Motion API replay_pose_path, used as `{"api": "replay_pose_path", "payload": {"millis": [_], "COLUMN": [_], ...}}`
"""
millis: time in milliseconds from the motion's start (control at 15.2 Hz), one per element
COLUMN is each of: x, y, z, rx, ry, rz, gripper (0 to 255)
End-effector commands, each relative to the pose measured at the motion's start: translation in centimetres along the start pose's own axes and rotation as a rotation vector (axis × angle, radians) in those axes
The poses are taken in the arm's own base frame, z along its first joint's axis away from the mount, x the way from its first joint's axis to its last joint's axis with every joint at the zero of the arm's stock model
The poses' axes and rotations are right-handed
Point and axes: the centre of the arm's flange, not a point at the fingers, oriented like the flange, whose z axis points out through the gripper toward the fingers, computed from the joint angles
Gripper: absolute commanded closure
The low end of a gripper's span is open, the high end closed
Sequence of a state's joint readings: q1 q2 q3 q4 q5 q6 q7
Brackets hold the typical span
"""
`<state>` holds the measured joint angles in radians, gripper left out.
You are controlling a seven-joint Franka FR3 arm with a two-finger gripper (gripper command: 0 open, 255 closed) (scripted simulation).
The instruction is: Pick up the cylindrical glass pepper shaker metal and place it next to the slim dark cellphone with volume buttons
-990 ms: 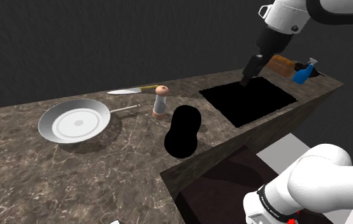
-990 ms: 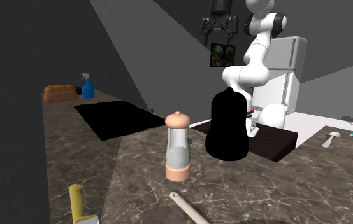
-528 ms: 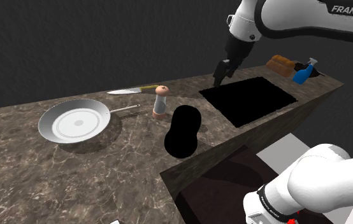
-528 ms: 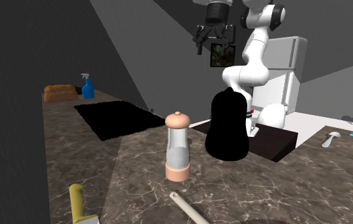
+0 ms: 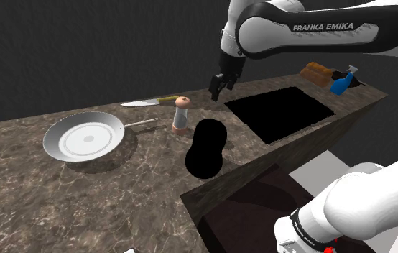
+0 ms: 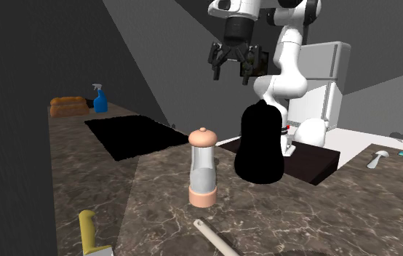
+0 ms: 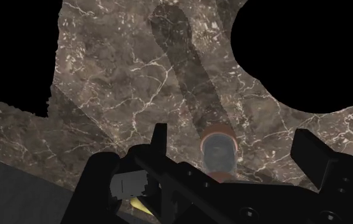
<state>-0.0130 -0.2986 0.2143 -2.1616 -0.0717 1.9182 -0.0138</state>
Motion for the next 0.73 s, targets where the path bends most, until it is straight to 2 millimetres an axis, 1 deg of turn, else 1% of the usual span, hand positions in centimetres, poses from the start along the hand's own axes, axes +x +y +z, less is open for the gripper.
{"api": "replay_pose_path", "payload": {"millis": [0,660], "x": [2.1,12.9], "y": [-0.6,-3.5], "z": [1.6,8.8], "rx": [-0.006,-0.038], "ry": [0.0,-0.004], "rz": [-0.005,-0.026], "gripper": [0,0]}}
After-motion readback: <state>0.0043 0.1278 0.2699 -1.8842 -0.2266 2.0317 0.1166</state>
